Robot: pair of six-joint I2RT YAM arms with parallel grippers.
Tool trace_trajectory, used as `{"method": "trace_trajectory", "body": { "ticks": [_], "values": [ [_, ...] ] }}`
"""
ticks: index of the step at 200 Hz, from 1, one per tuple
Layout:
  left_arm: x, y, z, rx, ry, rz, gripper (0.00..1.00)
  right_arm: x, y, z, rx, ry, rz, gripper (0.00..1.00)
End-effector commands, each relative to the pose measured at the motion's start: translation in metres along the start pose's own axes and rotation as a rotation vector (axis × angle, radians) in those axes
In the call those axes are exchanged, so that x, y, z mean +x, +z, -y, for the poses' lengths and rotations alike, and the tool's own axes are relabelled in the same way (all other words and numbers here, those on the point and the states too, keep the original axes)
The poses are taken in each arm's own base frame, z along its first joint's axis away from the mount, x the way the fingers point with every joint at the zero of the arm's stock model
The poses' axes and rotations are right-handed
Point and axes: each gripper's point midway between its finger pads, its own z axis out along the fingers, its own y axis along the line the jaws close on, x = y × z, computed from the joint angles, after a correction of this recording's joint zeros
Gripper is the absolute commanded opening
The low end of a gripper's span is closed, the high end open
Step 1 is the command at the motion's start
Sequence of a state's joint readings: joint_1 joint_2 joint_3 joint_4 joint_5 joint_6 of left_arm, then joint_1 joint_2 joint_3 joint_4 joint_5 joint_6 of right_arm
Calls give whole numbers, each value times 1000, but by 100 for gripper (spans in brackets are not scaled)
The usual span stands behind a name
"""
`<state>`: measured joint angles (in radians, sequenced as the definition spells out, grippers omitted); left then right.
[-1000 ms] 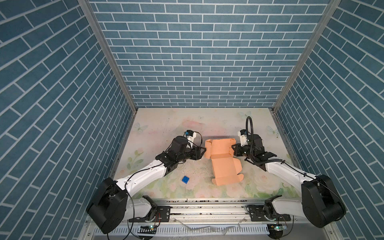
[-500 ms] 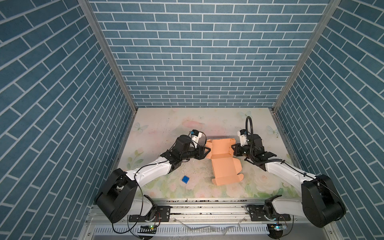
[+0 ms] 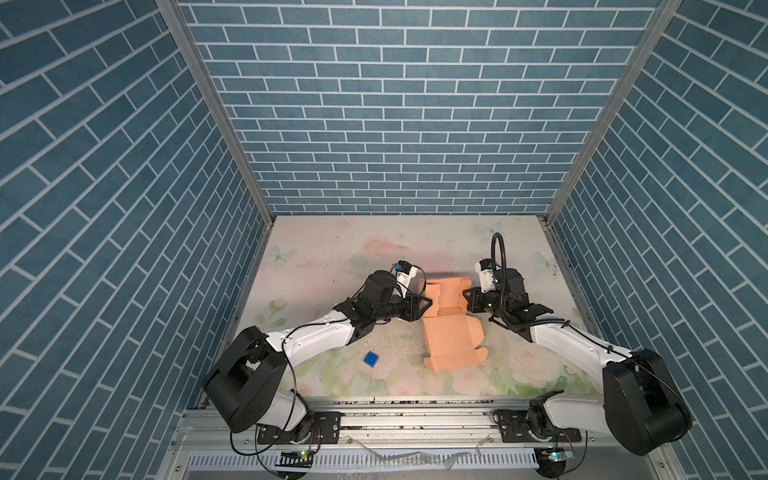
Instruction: Fold the paper box
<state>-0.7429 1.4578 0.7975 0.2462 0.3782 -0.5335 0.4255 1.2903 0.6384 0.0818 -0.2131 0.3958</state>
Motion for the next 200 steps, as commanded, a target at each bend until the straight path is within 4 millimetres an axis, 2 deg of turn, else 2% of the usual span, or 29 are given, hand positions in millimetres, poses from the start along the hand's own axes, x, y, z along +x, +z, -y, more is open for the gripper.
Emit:
{"method": "trace_trajectory", "body": {
  "ticks": [1, 86, 131, 166, 200],
  "values": [
    [-8, 4, 2, -39, 38, 13, 47, -10, -4, -8, -18, -18, 26, 0],
    [-6, 7, -17, -335, 102, -54, 46, -11, -4, -8, -19, -20, 29, 0],
    [0, 7, -33, -529, 130, -120, 37, -10, -4, -7, -17, -20, 28, 0],
    [-3, 9, -33, -642, 182, -159, 31, -11, -5, -8, -18, -22, 33, 0],
    [-8, 2, -36, -740, 198, -170, 24, -12, -7, -9, -18, -23, 38, 0]
  ]
}}
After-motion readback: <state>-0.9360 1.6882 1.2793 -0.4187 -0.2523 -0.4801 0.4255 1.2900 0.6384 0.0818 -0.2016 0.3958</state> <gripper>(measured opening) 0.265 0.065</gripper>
